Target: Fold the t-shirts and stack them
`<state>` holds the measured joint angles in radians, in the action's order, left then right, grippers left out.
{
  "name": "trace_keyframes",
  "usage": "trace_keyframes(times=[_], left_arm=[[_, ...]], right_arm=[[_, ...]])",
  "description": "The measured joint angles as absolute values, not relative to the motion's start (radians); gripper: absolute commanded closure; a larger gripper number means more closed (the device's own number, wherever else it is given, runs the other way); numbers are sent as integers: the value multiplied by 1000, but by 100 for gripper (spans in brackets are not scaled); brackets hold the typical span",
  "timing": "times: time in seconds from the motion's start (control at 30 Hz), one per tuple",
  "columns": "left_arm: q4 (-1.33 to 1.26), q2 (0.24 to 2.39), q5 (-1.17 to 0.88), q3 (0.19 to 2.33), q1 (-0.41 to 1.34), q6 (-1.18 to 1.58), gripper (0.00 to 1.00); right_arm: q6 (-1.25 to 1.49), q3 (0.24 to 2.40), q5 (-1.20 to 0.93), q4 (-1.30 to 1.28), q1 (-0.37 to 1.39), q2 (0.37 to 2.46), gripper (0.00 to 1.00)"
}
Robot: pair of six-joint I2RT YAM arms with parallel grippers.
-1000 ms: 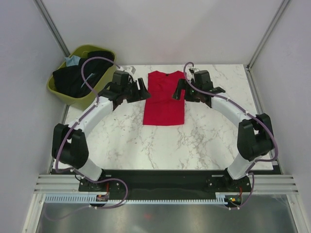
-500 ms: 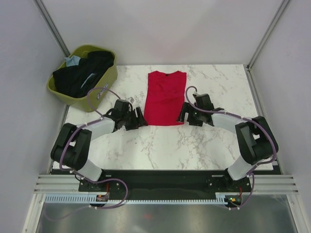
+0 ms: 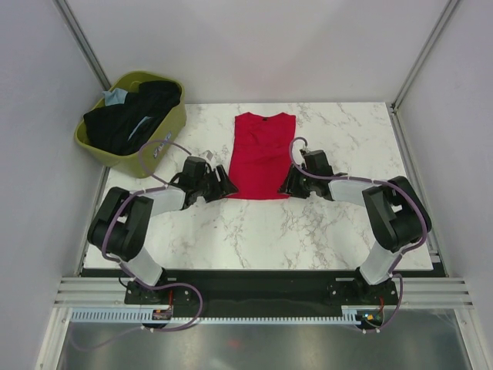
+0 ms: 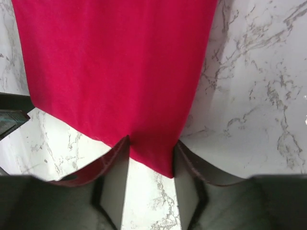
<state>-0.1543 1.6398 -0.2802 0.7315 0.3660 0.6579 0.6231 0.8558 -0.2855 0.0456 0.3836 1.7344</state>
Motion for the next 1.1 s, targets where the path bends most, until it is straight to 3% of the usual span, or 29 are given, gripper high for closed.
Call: trace_keyframes(times=[0.17, 0.27, 0.37, 0.4, 0.47, 0.5, 0.8, 1.1], left_arm=[[-202, 1662, -292, 731, 366, 672, 35], [-222, 1670, -291, 725, 366, 680, 45], [-240, 1677, -290, 710, 367, 692, 65], [-245, 1681, -292, 704, 367, 696, 77], [-255, 1691, -295, 696, 367, 702, 87], [-268, 1695, -300, 692, 367, 705, 98], [-291, 1605, -306, 593, 409, 710, 98], [-63, 1172, -220, 514, 667, 727, 98]], right_arm=[[632, 855, -289, 58, 384, 1747, 60], [636, 855, -292, 64, 384, 1752, 64], [637, 855, -290, 68, 384, 1758, 79], [636, 855, -290, 68, 384, 1760, 83], [640, 855, -288, 67, 384, 1764, 90], [640, 855, -287, 66, 384, 1765, 91], [640, 798, -276, 16, 388, 1696, 100], [641, 678, -245, -239, 428, 1354, 100]])
